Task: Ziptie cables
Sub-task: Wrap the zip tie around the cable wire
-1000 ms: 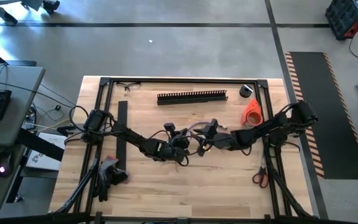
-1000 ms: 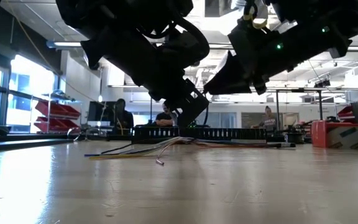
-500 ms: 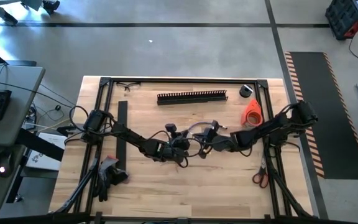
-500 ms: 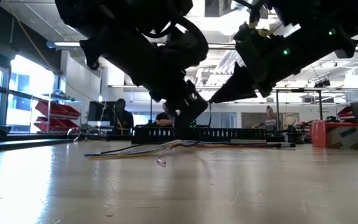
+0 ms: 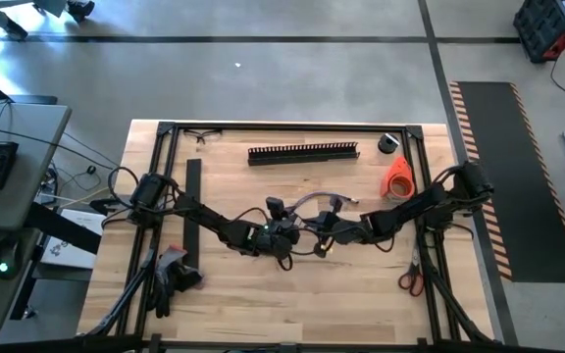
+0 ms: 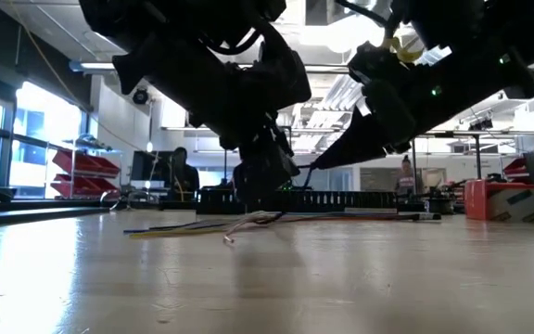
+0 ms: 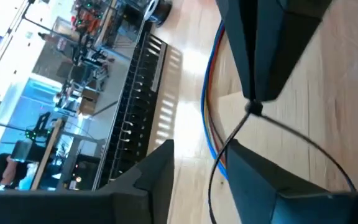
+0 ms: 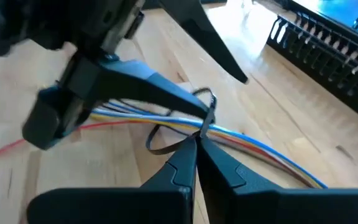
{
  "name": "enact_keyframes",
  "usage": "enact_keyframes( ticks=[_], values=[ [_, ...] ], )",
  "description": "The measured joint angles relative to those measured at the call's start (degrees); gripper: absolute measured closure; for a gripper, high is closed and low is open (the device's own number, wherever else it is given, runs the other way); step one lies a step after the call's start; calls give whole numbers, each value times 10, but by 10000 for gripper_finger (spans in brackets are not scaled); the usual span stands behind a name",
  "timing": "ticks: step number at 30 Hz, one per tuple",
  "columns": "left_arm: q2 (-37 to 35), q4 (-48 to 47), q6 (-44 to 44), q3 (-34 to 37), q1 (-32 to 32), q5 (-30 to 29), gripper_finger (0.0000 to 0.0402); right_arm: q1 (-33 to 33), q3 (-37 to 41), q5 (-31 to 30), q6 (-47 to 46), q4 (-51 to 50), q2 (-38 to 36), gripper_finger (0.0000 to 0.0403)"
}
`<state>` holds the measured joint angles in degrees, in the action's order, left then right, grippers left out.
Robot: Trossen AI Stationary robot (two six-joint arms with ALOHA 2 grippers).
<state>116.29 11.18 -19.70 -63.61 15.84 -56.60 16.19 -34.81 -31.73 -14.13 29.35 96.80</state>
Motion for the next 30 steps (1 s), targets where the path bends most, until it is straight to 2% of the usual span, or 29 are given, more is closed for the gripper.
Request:
enact_keyframes(
  ticks=[6, 10, 15, 21, 25, 30],
  values=[
    [-3, -24, 22, 0, -2, 20, 268, 0, 0, -15, 10, 5, 0, 402],
    [-17, -55, 49, 0, -8, 24, 268, 0, 0, 0, 15, -2, 0, 403],
    [-46, -71, 72, 0, -14, 87, 268, 0, 0, 0, 16, 0, 0, 403],
    [-81, -70, 90, 1, -13, 94, 268, -1, 0, -19, 32, 0, 0, 403],
    [-120, -69, 136, 28, -12, 126, 268, -2, 0, -37, 82, -5, 1, 403],
    [-175, -63, 225, 96, -10, 162, 268, -17, 0, -66, 131, -5, 1, 403]
  ],
)
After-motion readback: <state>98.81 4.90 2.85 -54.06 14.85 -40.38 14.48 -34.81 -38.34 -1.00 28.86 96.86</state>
